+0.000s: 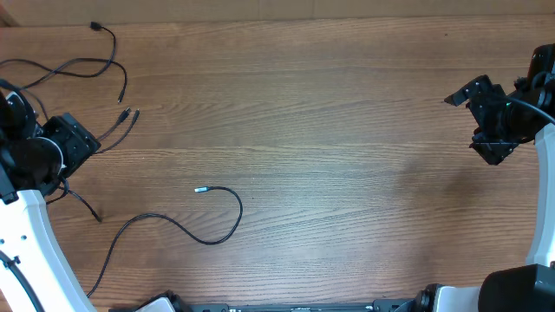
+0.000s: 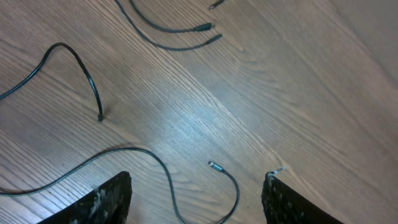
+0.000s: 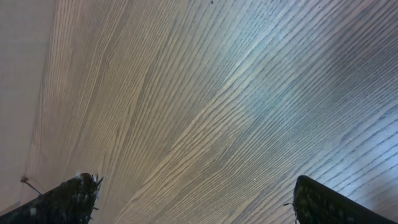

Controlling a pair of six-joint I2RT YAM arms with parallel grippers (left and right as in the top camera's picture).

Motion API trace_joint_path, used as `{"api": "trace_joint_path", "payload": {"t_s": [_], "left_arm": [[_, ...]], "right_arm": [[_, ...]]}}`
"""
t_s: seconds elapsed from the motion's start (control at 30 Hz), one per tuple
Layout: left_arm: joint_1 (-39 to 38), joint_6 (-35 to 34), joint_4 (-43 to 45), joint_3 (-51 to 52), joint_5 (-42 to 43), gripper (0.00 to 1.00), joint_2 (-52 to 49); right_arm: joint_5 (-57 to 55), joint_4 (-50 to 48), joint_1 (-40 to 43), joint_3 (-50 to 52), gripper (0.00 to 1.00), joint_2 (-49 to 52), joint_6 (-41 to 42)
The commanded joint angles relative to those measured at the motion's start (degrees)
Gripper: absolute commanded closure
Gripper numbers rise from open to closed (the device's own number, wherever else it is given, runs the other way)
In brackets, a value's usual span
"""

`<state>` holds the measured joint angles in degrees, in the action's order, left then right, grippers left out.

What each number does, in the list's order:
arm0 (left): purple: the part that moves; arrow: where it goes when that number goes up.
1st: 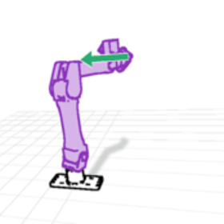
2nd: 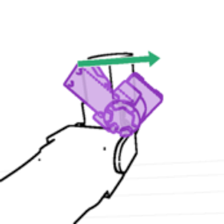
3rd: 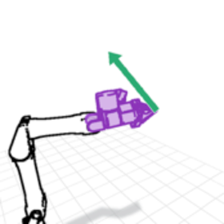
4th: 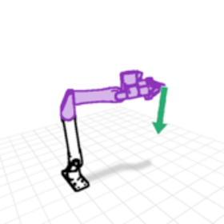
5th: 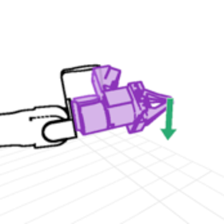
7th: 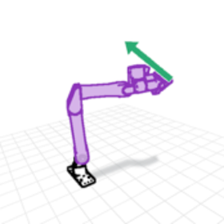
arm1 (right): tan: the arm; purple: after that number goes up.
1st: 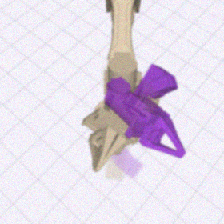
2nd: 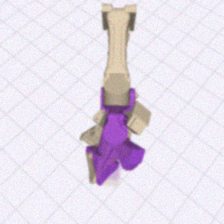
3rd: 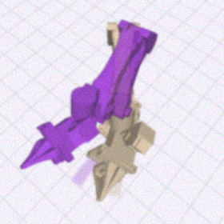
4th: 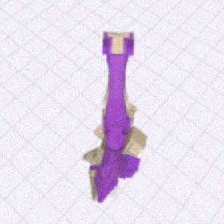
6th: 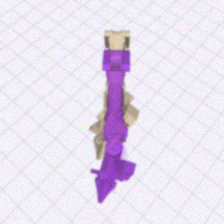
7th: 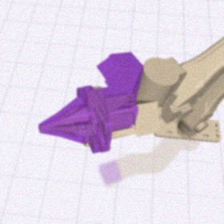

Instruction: Untangle cables

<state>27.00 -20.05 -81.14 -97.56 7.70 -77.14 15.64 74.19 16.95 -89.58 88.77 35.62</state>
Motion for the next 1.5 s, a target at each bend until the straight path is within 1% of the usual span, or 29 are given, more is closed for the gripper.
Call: {"api": "trace_joint_path", "payload": {"t_s": [0.0, 0.23, 0.33, 0.47, 0.67, 0.93, 1.27, 1.33, 1.37, 1.47], "left_arm": [[-0.04, 4.31, -0.55, -1.18, 0.85, 0.32, -0.90], [-0.04, 4.83, -1.44, -1.16, 0.74, 0.28, -1.55], [-0.04, 4.85, -2.58, -1.16, 0.74, 0.28, -1.86], [-0.07, 4.90, -4.17, -0.96, 0.76, 0.26, -2.71], [-0.07, 9.01, -6.49, -0.90, 2.60, 0.28, -4.42], [-0.07, 8.96, -6.54, -0.90, 4.63, 0.27, -5.25], [-0.07, 8.96, -6.27, -0.90, 4.57, 0.27, -5.25], [-0.07, 8.68, -5.70, -0.90, 4.35, 0.24, -5.25], [-0.07, 8.26, -5.44, -0.90, 4.28, 0.20, -5.25], [-0.07, 7.63, -4.44, -0.90, 4.13, 0.19, -5.25]], "right_arm": [[-0.63, -0.15, 0.07, -0.87, 0.00, -0.57, -0.04], [-0.61, -0.15, 0.07, -0.87, 0.00, -0.57, -0.04], [-0.63, -0.15, 0.07, -0.87, 0.00, -0.57, -0.04], [-0.63, -0.15, 0.07, -0.87, 0.00, -0.57, -0.04], [-0.61, -0.15, 0.07, -0.87, 0.00, -0.57, -0.04], [-0.61, -0.17, 0.07, -0.87, 0.00, -0.57, -0.04], [-0.63, -0.15, 0.07, -0.87, 0.00, -0.57, -0.04], [-0.63, -0.15, 0.07, -0.87, 0.00, -0.57, -0.02], [-0.63, -0.15, 0.07, -0.87, 0.00, -0.57, -0.04], [-0.61, -0.15, 0.07, -0.87, 0.00, -0.57, -0.04]]}}
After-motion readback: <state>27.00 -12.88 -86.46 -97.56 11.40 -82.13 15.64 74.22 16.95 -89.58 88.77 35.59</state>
